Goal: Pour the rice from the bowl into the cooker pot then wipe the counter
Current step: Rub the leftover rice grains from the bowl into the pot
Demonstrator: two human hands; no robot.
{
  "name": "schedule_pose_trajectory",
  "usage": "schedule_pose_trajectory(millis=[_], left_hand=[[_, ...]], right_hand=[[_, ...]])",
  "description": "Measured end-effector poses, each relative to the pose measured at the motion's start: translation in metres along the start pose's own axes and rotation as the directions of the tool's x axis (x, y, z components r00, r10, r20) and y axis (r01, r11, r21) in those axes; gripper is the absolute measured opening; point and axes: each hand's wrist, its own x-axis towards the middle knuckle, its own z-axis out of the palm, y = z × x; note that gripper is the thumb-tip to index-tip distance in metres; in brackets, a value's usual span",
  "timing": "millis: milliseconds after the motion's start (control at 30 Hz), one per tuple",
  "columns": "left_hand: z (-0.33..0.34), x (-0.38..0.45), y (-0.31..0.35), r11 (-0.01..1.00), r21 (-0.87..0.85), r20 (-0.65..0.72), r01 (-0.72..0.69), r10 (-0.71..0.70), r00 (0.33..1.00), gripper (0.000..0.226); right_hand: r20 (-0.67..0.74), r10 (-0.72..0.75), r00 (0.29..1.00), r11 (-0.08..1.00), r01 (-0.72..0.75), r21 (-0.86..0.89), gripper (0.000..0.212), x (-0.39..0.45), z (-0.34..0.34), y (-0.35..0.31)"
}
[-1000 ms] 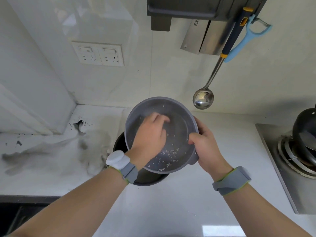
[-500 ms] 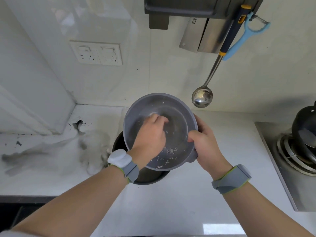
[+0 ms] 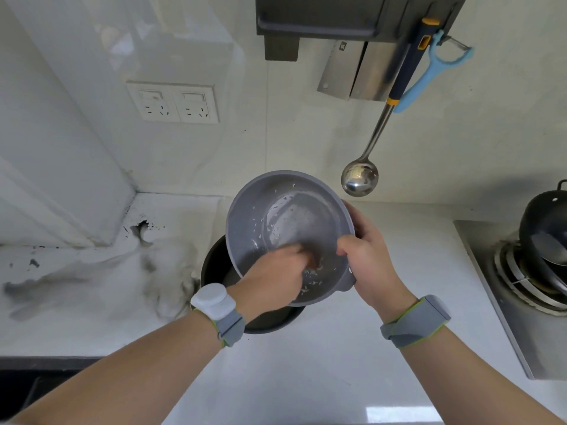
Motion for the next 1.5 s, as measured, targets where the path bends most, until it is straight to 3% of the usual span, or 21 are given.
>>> schedule_pose_trajectory(millis=[33,100,167,233,300,400,500,567,633,667,733,800,867,933,1000,1067,1167,1267,1400,1500], left_hand=[[0.001,-0.003,0.000,1.000,0.024,0.005,-0.017,0.017,1.000,0.042],[-0.005,-0.005,0.000,0.994,0.088,-0.141,-0.066,0.078,0.987,0.036],[-0.014,0.002,0.000,0.959,0.252,-0.292,-0.133,0.207,0.934,0.038],[-0.027,0.015,-0.002,0.894,0.429,-0.314,-0.132,0.284,0.906,0.044],[-0.041,0.024,-0.009,0.848,0.527,-0.273,-0.058,0.234,0.933,0.047],[-0.046,0.022,-0.018,0.801,0.590,-0.223,0.102,0.039,0.974,0.048],[-0.032,0.010,-0.016,0.797,0.574,-0.090,0.188,-0.167,0.982,0.039],[-0.022,0.002,-0.009,0.858,0.473,0.004,0.198,-0.227,0.974,0.035],[-0.020,-0.002,0.000,0.913,0.368,0.008,0.179,-0.195,0.981,0.031],[-0.022,0.000,0.003,0.915,0.373,-0.062,0.154,-0.141,0.988,0.029],[-0.032,0.009,0.005,0.870,0.482,-0.207,0.103,-0.001,0.978,0.036],[-0.044,0.021,0.005,0.791,0.604,-0.251,0.093,0.078,0.965,0.052],[-0.052,0.024,0.002,0.725,0.676,-0.220,0.127,0.035,0.975,0.051],[-0.050,0.023,-0.002,0.690,0.701,-0.160,0.183,-0.098,0.982,0.047],[-0.039,0.018,-0.006,0.740,0.640,-0.071,0.204,-0.208,0.976,0.044],[-0.031,0.013,-0.007,0.803,0.561,-0.024,0.202,-0.228,0.973,0.039],[-0.034,0.016,-0.007,0.805,0.572,-0.142,0.157,-0.092,0.986,0.042],[-0.039,0.020,-0.013,0.803,0.561,-0.195,0.202,-0.109,0.975,0.048],[-0.020,0.017,-0.015,0.906,0.312,-0.072,0.286,-0.278,0.958,0.035],[-0.008,0.008,-0.009,0.959,0.104,0.039,0.262,-0.267,0.963,0.021]], right_hand=[[-0.004,-0.003,1.000,1.000,0.003,-0.003,0.087,-0.001,0.000,-0.001],[0.006,-0.004,1.000,1.000,0.004,-0.004,0.083,-0.004,0.000,-0.002],[0.026,-0.005,1.000,1.000,0.006,-0.020,0.079,-0.007,0.002,-0.002],[0.052,-0.023,0.998,0.998,0.026,-0.054,0.074,-0.010,0.005,-0.001],[0.080,-0.042,0.996,0.996,0.047,-0.070,0.070,-0.013,0.006,-0.001],[0.052,-0.057,0.997,0.995,0.061,-0.080,0.070,-0.011,0.003,-0.004],[-0.020,-0.032,0.999,0.996,0.030,-0.081,0.080,-0.006,-0.001,-0.003],[-0.046,-0.027,0.999,0.996,0.023,-0.091,0.079,-0.005,-0.002,-0.003],[-0.051,-0.045,0.998,0.993,0.039,-0.108,0.075,-0.005,-0.004,-0.004],[-0.044,-0.052,0.998,0.992,0.047,-0.114,0.074,-0.006,-0.003,-0.006],[-0.017,-0.057,0.998,0.990,0.054,-0.132,0.072,-0.010,0.000,-0.008],[0.017,-0.068,0.998,0.987,0.070,-0.146,0.069,-0.012,0.003,-0.009],[0.031,-0.083,0.996,0.985,0.087,-0.146,0.068,-0.013,0.005,-0.009],[0.018,-0.078,0.997,0.988,0.080,-0.130,0.066,-0.011,0.004,-0.010],[0.004,-0.062,0.998,0.989,0.062,-0.135,0.067,-0.010,0.003,-0.009],[0.006,-0.048,0.999,0.986,0.048,-0.158,0.066,-0.009,0.003,-0.006],[0.028,-0.053,0.998,0.981,0.057,-0.183,0.062,-0.010,0.000,-0.004],[0.018,-0.063,0.998,0.981,0.065,-0.185,0.066,-0.009,0.000,-0.003],[-0.078,-0.070,0.994,0.989,0.059,-0.138,0.076,-0.001,0.005,-0.005],[-0.074,-0.083,0.994,0.985,0.070,-0.159,0.079,0.001,0.006,-0.007]])
